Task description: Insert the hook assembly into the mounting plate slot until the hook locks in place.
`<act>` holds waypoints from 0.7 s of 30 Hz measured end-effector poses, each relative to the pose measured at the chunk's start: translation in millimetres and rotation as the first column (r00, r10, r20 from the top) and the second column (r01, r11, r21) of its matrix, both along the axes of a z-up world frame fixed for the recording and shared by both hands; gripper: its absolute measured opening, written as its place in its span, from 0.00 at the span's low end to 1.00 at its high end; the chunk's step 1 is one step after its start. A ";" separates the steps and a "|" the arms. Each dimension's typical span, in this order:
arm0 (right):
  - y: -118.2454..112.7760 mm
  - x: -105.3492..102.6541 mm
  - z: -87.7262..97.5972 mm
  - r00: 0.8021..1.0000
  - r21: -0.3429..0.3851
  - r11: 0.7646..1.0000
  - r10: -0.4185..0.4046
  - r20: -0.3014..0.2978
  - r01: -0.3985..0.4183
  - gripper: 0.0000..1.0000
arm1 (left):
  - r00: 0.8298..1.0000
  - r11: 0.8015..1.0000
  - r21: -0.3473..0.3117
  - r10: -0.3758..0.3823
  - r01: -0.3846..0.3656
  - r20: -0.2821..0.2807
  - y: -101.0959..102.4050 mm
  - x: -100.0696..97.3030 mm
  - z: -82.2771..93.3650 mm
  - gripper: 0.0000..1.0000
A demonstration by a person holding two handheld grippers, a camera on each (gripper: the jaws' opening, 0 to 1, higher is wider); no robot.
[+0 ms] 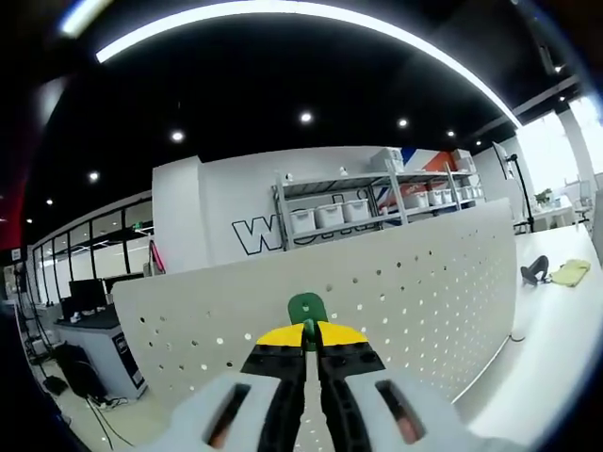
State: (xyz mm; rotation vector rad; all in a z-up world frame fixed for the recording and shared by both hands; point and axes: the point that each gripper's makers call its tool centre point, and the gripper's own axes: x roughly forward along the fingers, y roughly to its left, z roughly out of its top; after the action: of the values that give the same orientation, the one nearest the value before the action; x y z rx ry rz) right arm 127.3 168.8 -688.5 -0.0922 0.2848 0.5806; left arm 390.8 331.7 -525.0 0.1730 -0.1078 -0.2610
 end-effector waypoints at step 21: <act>-8.4 6.0 2.1 1.000 0.031 0.999 -0.030 -0.004 0.030 0.36 | 0.999 0.999 0.011 0.033 -0.033 -0.009 -1.5 23.1 -0.7 0.03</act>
State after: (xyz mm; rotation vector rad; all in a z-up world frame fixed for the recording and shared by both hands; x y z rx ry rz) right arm 133.3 160.4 -686.4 -0.0574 0.2798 0.5551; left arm 413.8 330.1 -525.7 0.1845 -0.0944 -0.2298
